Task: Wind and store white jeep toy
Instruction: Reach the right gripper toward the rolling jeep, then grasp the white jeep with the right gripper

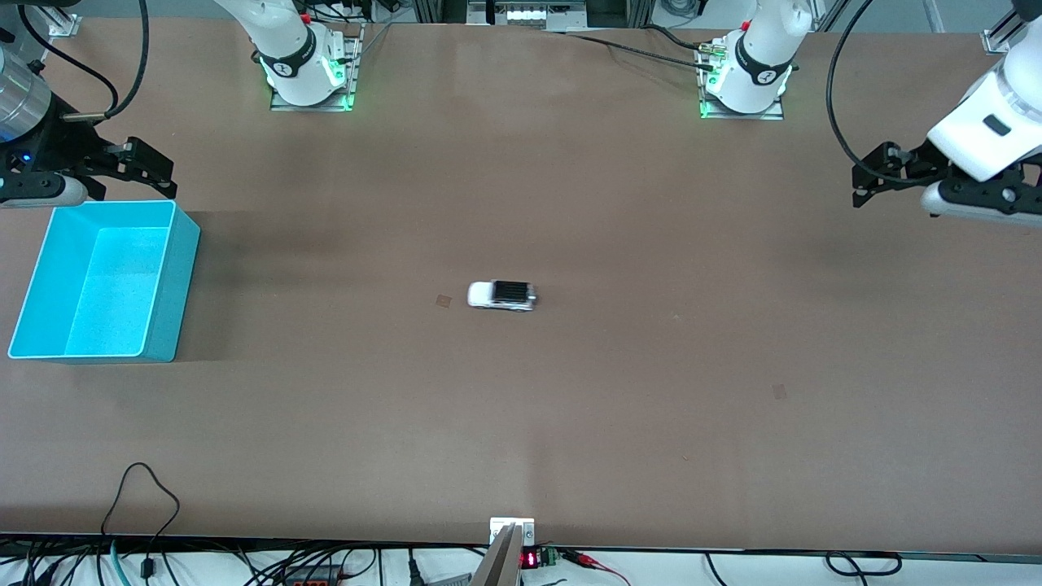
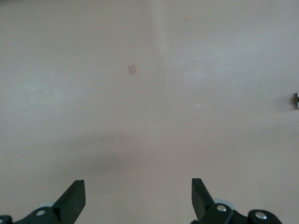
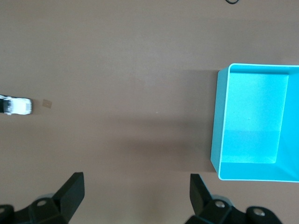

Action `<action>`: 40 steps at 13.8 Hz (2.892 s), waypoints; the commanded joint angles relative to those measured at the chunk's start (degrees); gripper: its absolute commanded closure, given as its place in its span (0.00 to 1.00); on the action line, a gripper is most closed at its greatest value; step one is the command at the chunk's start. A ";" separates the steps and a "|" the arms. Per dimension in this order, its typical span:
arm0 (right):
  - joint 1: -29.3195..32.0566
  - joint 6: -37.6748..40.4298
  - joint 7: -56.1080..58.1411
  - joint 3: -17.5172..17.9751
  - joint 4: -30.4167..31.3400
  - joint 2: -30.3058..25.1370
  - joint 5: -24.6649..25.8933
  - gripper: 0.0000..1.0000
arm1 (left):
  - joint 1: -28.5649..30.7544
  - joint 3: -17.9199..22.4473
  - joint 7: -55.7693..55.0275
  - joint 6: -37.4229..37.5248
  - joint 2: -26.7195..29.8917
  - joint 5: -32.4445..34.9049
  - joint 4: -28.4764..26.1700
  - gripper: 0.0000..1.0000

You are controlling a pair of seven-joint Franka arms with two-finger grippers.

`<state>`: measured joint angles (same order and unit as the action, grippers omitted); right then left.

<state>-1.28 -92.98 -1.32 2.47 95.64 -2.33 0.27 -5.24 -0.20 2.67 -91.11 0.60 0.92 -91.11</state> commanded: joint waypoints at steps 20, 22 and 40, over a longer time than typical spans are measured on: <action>-7.05 -0.35 35.84 0.16 2.18 11.99 0.09 0.00 | -0.04 -2.08 -1.62 -0.65 -0.35 1.63 -1.43 0.00; -10.04 -7.69 40.76 0.16 7.60 12.26 0.00 0.00 | 0.66 -2.08 -1.53 -2.40 2.03 1.37 -5.11 0.00; -17.97 -59.41 59.94 0.16 30.65 24.74 -0.09 0.00 | 1.46 -2.08 -1.53 -2.24 2.91 1.10 -5.92 0.00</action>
<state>-19.49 -149.87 57.37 2.73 124.53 22.60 0.24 -4.28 -2.04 1.42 -93.76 2.03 3.09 -96.00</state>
